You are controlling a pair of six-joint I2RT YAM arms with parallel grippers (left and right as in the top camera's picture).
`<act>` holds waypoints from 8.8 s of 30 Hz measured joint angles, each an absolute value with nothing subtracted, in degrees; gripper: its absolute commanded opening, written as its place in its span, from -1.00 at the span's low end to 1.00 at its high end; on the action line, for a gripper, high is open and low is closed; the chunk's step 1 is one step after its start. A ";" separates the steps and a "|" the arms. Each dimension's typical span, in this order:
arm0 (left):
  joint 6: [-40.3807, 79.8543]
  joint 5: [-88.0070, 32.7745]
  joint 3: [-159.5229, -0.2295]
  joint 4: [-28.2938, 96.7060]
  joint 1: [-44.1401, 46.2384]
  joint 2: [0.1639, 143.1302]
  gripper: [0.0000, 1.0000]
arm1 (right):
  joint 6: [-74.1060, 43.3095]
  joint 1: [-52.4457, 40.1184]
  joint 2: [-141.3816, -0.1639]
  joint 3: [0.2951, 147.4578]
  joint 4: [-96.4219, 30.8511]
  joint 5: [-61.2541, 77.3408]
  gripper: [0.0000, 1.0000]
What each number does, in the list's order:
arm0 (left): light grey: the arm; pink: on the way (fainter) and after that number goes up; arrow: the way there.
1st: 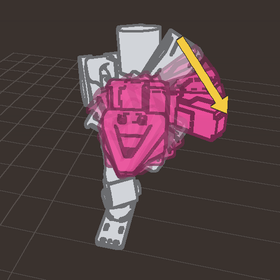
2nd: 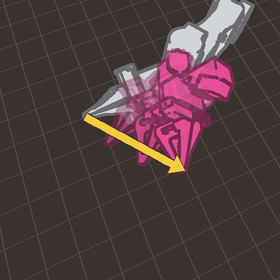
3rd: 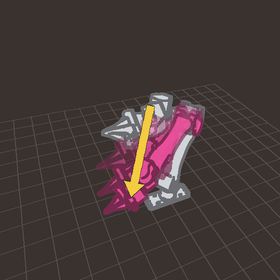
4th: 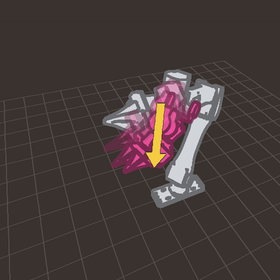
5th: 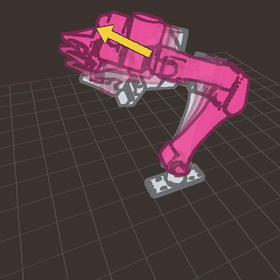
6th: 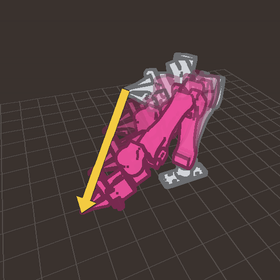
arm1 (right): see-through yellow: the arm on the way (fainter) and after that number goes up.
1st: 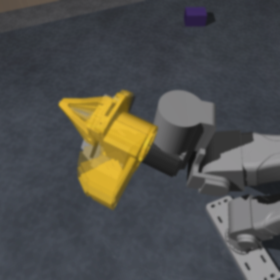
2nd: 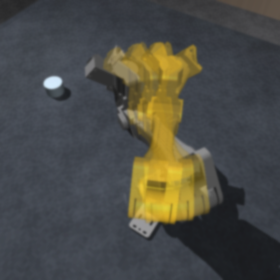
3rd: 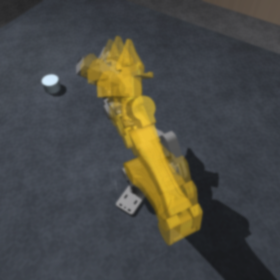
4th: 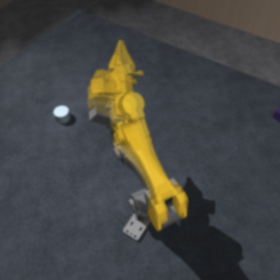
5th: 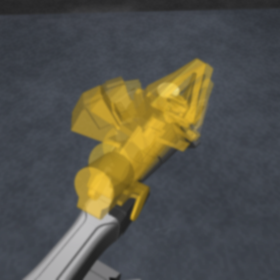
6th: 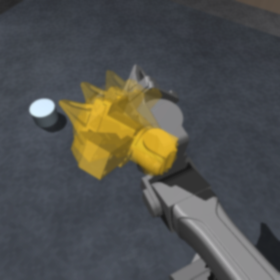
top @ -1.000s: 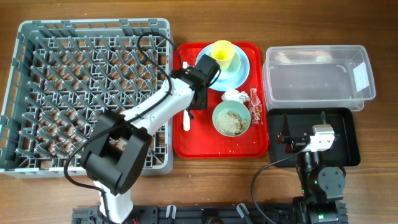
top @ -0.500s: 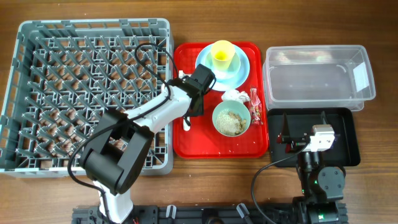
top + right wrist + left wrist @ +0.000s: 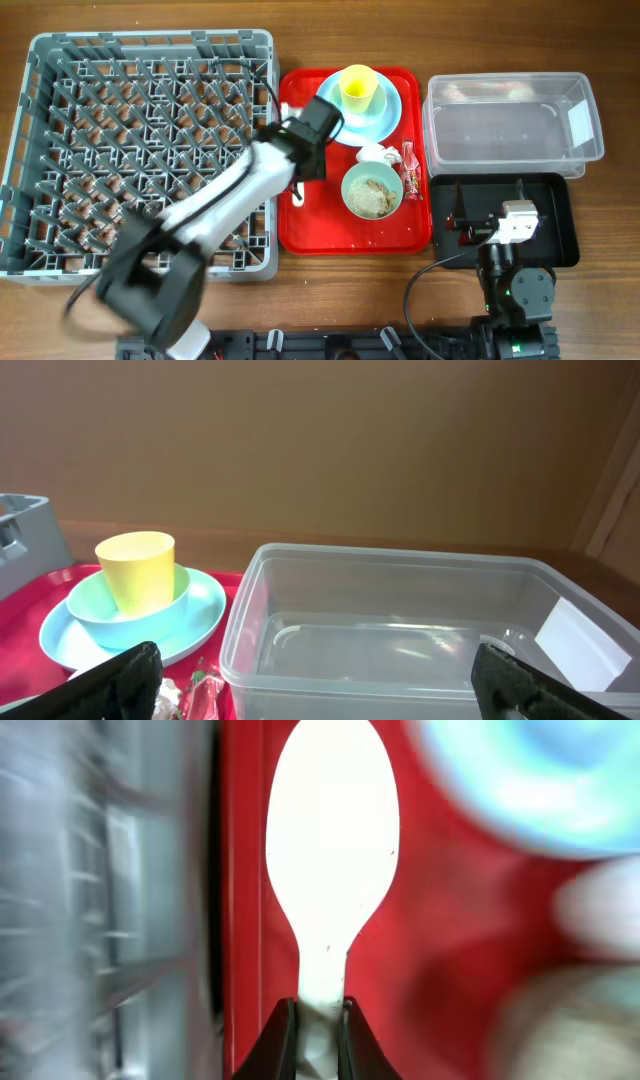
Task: Sort waste into correct bins and load items into the dishwasher rack
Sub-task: 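Carry the spoon with the left gripper and place it in the rack, then reach the right gripper to the green bowl rim and grasp it, then lift the bowl with the right gripper and tip scraps onto the black tray, then set the emptied green bowl back on the red tray with the right gripper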
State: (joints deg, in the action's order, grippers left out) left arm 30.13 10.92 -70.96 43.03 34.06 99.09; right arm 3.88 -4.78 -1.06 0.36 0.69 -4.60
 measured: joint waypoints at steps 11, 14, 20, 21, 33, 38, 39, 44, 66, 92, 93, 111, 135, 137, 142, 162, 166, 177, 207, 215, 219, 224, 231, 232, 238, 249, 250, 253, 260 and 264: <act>28.93 19.86 -72.95 51.99 28.64 82.50 -0.87 | 3.88 -4.78 -1.06 0.34 0.67 -4.60 0.99; 27.16 20.36 -71.26 52.07 27.05 85.93 -0.86 | 3.88 -4.78 -1.06 0.36 0.67 -4.60 1.00; 22.28 20.75 -69.71 49.50 24.34 91.24 -0.62 | 3.88 -4.78 -1.06 0.36 0.67 -4.60 0.99; 21.67 20.78 -69.67 49.52 23.99 91.59 -0.56 | 3.88 -4.78 -1.06 0.36 0.67 -4.60 1.00; 20.58 20.27 -69.67 48.16 23.81 91.70 -0.53 | 3.88 -4.78 -1.06 0.36 0.67 -4.60 1.00; 20.69 20.05 -69.67 47.79 23.55 91.59 -0.54 | 3.88 -4.75 -1.06 0.36 0.67 -4.60 0.99; 21.12 19.22 -69.69 47.81 23.31 91.33 -0.54 | 3.88 -4.78 -1.06 0.36 0.67 -4.60 0.99; 22.00 6.26 -69.69 47.42 23.09 85.67 -0.56 | 3.88 -4.78 -1.06 0.36 0.69 -4.60 1.00; 27.33 -1.21 -68.88 32.62 52.29 100.60 -0.47 | 3.88 -4.78 -1.06 0.36 0.67 -4.60 0.99; 31.42 1.32 -74.85 61.25 7.79 59.35 1.00 | -5.45 -4.67 -13.89 28.71 -23.75 16.16 0.99; 31.42 1.32 -74.85 61.30 7.79 59.48 1.00 | -5.23 -4.67 -18.20 35.94 -29.36 16.45 0.99; 31.42 0.95 -74.85 61.34 7.79 59.99 1.00 | -14.70 -30.59 -72.42 69.25 -61.67 9.13 -0.21; 31.42 0.95 -74.85 61.32 7.79 60.01 1.00 | -26.35 -49.84 -95.20 53.69 -29.52 -17.67 -0.45; 31.42 0.95 -74.85 61.32 7.79 60.01 1.00 | -26.37 -49.84 -95.70 53.69 -29.52 -17.50 -0.47; 31.42 0.95 -74.85 61.32 7.79 60.01 1.00 | -26.85 -49.84 -95.70 53.69 -31.44 -15.38 -0.91; 31.42 0.95 -74.85 61.30 7.79 60.01 1.00 | -26.57 -43.88 -76.05 62.96 -56.16 -13.80 -0.92; 31.42 0.95 -74.85 61.34 7.79 60.01 1.00 | -23.73 -27.24 -69.87 63.07 -64.36 -8.08 -0.92; 31.42 0.95 -74.85 61.32 7.79 60.01 1.00 | -1.30 22.24 -60.53 61.17 -65.52 24.53 -0.92; 31.42 0.93 -74.85 61.32 7.79 60.01 1.00 | 12.34 51.22 -80.71 40.14 -48.34 88.51 -0.92; 31.42 0.95 -74.85 61.34 7.79 60.01 1.00 | 6.17 51.22 -80.75 40.07 -49.71 89.32 -0.92; 31.42 0.95 -74.85 61.32 7.79 60.01 1.00 | 4.64 51.27 -80.77 40.12 -53.54 89.32 -0.92; 31.42 0.95 -74.85 61.32 7.79 60.01 1.00 | 6.92 51.29 -80.79 39.88 -61.12 89.32 -0.92; 31.40 0.95 -74.85 61.32 7.79 60.01 1.00 | 9.69 51.27 -80.79 39.83 -65.47 89.30 -0.92; 31.42 0.93 -74.85 61.32 7.79 60.01 1.00 | 10.11 51.27 -80.79 39.83 -65.52 89.30 -0.91; 31.42 0.93 -74.85 61.32 7.79 60.01 1.00 | 8.29 51.27 -80.79 39.77 -59.22 88.27 -0.91; 31.42 0.93 -74.85 61.32 7.79 60.01 1.00 | 6.07 46.46 -78.89 47.92 -65.28 73.06 -0.91; 31.42 0.93 -74.85 61.32 7.79 60.01 1.00 | 5.58 44.12 -77.87 50.54 -65.89 69.71 -0.91; 31.42 0.93 -74.85 61.32 7.79 60.01 1.00 | 1.83 30.87 -73.23 60.27 -66.43 55.13 -0.91; 31.42 0.95 -74.85 61.32 7.79 60.01 1.00 | -9.78 -7.90 -70.28 62.35 -58.15 38.50 -0.92; 31.42 0.95 -74.85 61.32 7.79 60.01 1.00 | -19.59 -26.46 -73.34 62.35 -49.98 25.32 -0.91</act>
State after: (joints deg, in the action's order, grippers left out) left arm 31.42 0.95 -74.85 61.32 7.79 60.01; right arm -19.59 -26.46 -73.34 62.35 -49.98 25.32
